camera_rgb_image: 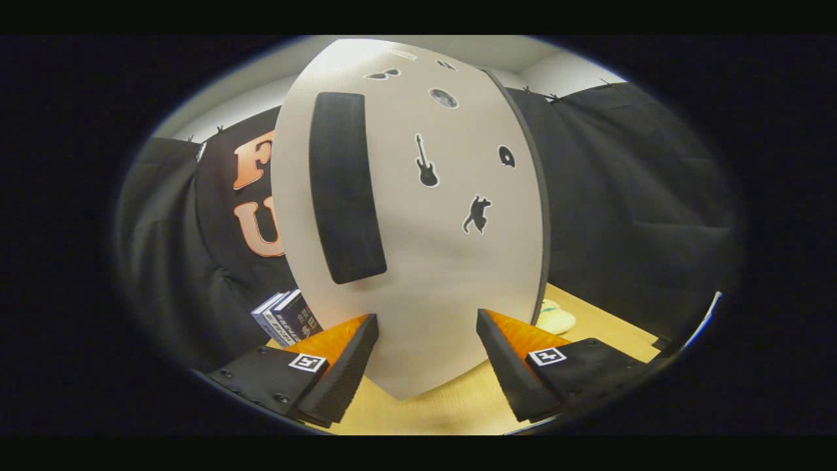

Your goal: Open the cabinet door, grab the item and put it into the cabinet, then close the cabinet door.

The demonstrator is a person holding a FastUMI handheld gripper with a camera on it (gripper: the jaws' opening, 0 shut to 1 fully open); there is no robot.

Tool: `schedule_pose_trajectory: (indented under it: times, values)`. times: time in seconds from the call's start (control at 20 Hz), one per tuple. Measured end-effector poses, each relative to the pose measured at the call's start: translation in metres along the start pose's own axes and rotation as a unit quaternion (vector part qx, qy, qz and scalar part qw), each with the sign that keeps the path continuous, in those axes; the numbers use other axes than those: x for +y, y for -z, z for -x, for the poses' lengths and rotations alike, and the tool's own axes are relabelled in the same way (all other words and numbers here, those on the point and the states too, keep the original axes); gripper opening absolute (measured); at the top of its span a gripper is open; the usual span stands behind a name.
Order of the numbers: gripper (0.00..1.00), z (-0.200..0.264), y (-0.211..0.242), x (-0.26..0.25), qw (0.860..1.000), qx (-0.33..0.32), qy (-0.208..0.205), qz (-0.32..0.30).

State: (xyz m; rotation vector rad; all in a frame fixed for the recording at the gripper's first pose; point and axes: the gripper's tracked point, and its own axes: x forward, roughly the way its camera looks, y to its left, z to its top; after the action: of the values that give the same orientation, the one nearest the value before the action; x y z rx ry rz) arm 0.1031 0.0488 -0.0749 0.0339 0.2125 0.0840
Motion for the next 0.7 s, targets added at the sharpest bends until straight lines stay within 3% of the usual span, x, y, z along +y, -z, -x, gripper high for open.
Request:
schedule_pose_trajectory:
  times: [0.4, 0.7]
  values:
    - [0.97, -0.036, 0.007, 0.003, 0.999, 0.023, 0.004, -0.024]
    - [0.97, -0.022, 0.010, -0.005, 0.998, 0.041, 0.023, -0.050]
